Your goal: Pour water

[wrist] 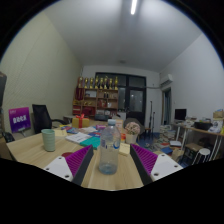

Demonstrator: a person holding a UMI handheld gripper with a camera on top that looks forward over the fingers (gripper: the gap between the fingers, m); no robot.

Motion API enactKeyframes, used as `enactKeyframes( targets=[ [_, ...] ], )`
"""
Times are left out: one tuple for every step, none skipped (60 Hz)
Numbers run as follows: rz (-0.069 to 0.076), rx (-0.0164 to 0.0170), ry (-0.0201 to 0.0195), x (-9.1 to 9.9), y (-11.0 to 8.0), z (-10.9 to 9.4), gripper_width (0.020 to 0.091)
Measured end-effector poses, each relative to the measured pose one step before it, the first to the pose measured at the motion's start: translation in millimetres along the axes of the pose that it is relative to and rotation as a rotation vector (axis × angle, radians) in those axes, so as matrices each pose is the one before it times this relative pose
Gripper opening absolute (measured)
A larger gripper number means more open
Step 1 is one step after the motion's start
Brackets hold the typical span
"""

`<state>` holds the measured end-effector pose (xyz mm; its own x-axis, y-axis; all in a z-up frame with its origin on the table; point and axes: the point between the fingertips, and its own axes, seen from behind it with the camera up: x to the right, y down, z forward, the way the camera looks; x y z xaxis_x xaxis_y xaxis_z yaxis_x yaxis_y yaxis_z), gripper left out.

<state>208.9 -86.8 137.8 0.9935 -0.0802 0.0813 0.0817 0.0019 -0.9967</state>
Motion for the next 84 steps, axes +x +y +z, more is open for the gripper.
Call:
enactKeyframes(
  targets=[
    [-0.0090, -0.00219, 0.00591, -2.55, 0.57, 7.45, 0.0838],
    [-0.0098, -0.00168, 0.00613, -2.93, 0.30, 8.10, 0.0839],
    [-0.0094, -0.00292, 0.00722, -2.21, 0.92, 7.41, 0.0837],
    [-0.0090, -0.00415, 0.00946, -0.74, 0.95, 6.79, 0.0838],
    [-0.0090, -0.00524, 0.01050, -0.95, 1.37, 6.83, 0.0835],
    [-0.0087, -0.00626, 0.01011, -0.56, 1.69, 6.97, 0.0837],
    [-0.0074, -0.00566, 0.00927, -0.94, 1.01, 6.54, 0.0838],
    [-0.0052, -0.00449, 0.00768, -0.95, 1.29, 6.63, 0.0835],
    [-0.0025, -0.00404, 0.00565, -0.92, 0.82, 5.81, 0.0837],
    [-0.0005, -0.00411, 0.00471, -0.97, 1.09, 5.64, 0.0838],
    [0.0012, -0.00468, 0.00566, -1.01, 0.98, 5.20, 0.0837],
    [0.0027, -0.00478, 0.00690, 0.48, 1.14, 4.85, 0.0838],
    [0.0054, -0.00457, 0.00764, 0.95, 1.14, 5.26, 0.0839],
    [0.0073, -0.00499, 0.00785, 0.75, 1.55, 4.60, 0.0838],
    [0.0084, -0.00564, 0.00739, 0.74, 1.29, 4.54, 0.0839],
    [0.0094, -0.00529, 0.00733, 0.03, 1.27, 4.41, 0.0839],
    [0.0104, -0.00388, 0.00672, 0.62, 1.37, 4.32, 0.0839],
    [0.0105, -0.00186, 0.00463, 0.62, 0.80, 4.17, 0.0839],
    [0.0119, -0.00023, -0.00079, -0.94, 0.39, 4.38, 0.0841],
    [0.0123, -0.00228, -0.00012, -0.79, 0.87, 4.23, 0.0843],
    [0.0121, -0.00219, -0.00252, -1.60, 1.00, 4.64, 0.0842],
    [0.0123, -0.00232, -0.00356, -1.35, 0.45, 3.47, 0.0838],
    [0.0095, -0.00298, -0.00360, -0.54, 0.79, 3.26, 0.0837],
    [0.0070, -0.00405, -0.00098, -0.69, 1.21, 3.41, 0.0836],
    [0.0056, -0.00380, 0.00193, 0.10, 1.15, 3.31, 0.0836],
    [0.0049, -0.00235, 0.00415, 0.28, 1.24, 3.60, 0.0840],
    [0.0043, -0.00076, 0.00031, -0.33, 0.92, 3.28, 0.0841],
    [0.0026, -0.00086, -0.00366, -0.24, 0.82, 9.98, 0.0838],
    [0.0027, -0.00190, -0.00589, -2.15, 1.04, 3.03, 0.0823],
    [0.0030, -0.00510, -0.00412, -3.93, 0.90, -0.78, 0.0806],
    [0.0018, -0.00817, -0.00122, -0.77, 2.21, 2.46, 0.0757],
    [0.0010, -0.00987, -0.00088, -0.29, 2.63, 2.05, 0.0708],
    [0.0004, -0.01105, -0.00202, -0.43, 2.96, 1.92, 0.0659],
    [0.0011, 0.00244, -0.00066, -0.19, -0.10, 0.68, 0.0642],
    [0.0003, 0.01253, 0.00456, 1.12, -2.85, 0.04, 0.0635],
    [-0.0009, 0.00315, 0.00788, 1.55, -0.69, 0.22, 0.0629],
    [0.0008, 0.00054, 0.00793, 1.30, 0.05, 0.25, 0.0623],
    [0.0013, 0.00350, 0.00606, 3.93, 0.98, 10.30, 0.0620],
    [0.0033, 0.00470, 0.00757, -6.77, 2.27, -1.43, 0.0610],
    [0.0020, 0.00286, 0.00295, 0.06, -0.36, 0.04, 0.0605],
    [0.0011, 0.00363, 0.00187, 0.04, -0.27, -0.10, 0.0597],
    [0.0004, 0.00279, 0.00172, -0.05, 0.10, -0.07, 0.0584],
    [-0.0004, 0.00387, 0.00338, 0.12, -0.08, -0.15, 0.0579],
    [-0.0017, 0.00392, 0.00296, 0.06, -0.31, -0.28, 0.0566],
    [-0.0028, 0.00266, 0.00195, -0.22, -0.07, -0.45, 0.0550],
    [-0.0042, 0.00131, -0.00042, -0.60, -0.16, -0.62, 0.0545],
    [-0.0067, 0.00107, -0.00136, -1.81, -0.97, 1.88, 0.0525],
    [-0.0056, 0.00157, 0.00055, -0.40, 2.54, -1.17, 0.0517],
    [-0.0085, -0.00089, -0.00148, -1.66, 0.04, -0.75, 0.0525],
    [-0.0101, -0.00066, -0.00275, -1.41, -0.11, -1.15, 0.0491],
    [-0.0080, -0.00234, -0.00208, -1.87, 0.10, -0.97, 0.0473],
    [-0.0064, -0.00190, -0.00477, -2.36, -0.14, -1.17, 0.0473],
    [-0.0075, -0.00103, -0.00816, -3.48, -0.62, -0.90, 0.0473],
    [-0.0085, 0.00023, -0.00942, -3.85, -1.19, -0.84, 0.0469],
    [-0.0119, 0.00172, -0.00862, -4.26, -2.30, -1.31, 0.0470],
    [-0.0175, 0.00184, -0.00864, -4.39, -2.72, -1.30, 0.0471],
    [-0.0235, -0.00177, -0.01093, 2.10, -7.76, -5.56, 0.0471],
    [-0.0270, 0.00497, -0.00339, -4.03, -5.29, -1.10, 0.0470],
    [-0.0324, 0.00541, -0.00229, -3.42, -6.63, -1.74, 0.0471],
    [-0.0383, 0.00701, -0.00176, -3.98, -7.11, -1.24, 0.0470],
    [-0.0435, 0.01151, -0.00044, -5.60, -6.39, 3.37, 0.0471],
    [-0.0429, 0.01719, 0.00661, -10.45, -5.54, 0.44, 0.0471],
    [-0.0536, 0.01300, 0.00222, -3.77, -10.33, -1.62, 0.0470],
    [-0.0603, 0.01298, 0.00467, -3.26, -11.00, -1.29, 0.0470],
    [-0.0640, 0.01337, 0.00555, -2.25, -11.65, -1.65, 0.0472],
    [-0.0674, 0.01432, 0.00518, -2.24, -11.51, -0.98, 0.0470],
    [-0.0707, 0.01522, 0.00313, -2.55, -12.03, -1.18, 0.0469],
    [-0.0716, 0.01511, 0.00200, -2.84, -12.10, -1.22, 0.0470],
    [-0.0737, 0.01528, 0.00207, -2.89, -11.90, -0.37, 0.0469],
    [-0.0828, 0.01775, -0.01385, 7.09, -11.11, 4.03, 0.0471],
    [-0.0698, 0.00765, 0.01468, -7.75, -12.89, -4.36, 0.0470],
    [-0.0824, 0.02503, 0.00582, -5.15, -8.51, 4.35, 0.0471],
    [-0.0834, 0.01420, 0.00491, -2.10, -10.54, 0.24, 0.0469],
    [-0.0831, 0.01412, 0.00627, -0.25, -10.97, -0.86, 0.0469],
    [-0.0835, 0.01329, 0.00625, -0.71, -9.57, 0.32, 0.0470],
    [-0.0808, 0.01226, 0.00449, -0.68, -8.84, 0.98, 0.0472],
    [-0.0761, 0.01151, 0.00212, -0.94, -8.36, 0.75, 0.0470],
    [-0.0707, 0.01036, 0.00196, -0.48, -8.40, 0.26, 0.0474],
    [-0.0668, 0.00980, -0.00173, -1.44, -7.63, 0.64, 0.0472],
    [-0.0639, 0.00940, -0.00474, -1.97, -7.27, 0.63, 0.0471],
    [-0.0661, 0.01390, -0.02090, 2.60, 0.33, 0.65, 0.0471],
    [-0.0586, 0.00028, 0.00467, -2.04, -12.11, 1.83, 0.0471],
    [-0.0583, 0.01179, -0.00805, -4.42, -4.36, 12.40, 0.0470],
    [-0.0624, 0.00318, -0.00377, -2.12, -5.52, 1.32, 0.0472]
  ],
)
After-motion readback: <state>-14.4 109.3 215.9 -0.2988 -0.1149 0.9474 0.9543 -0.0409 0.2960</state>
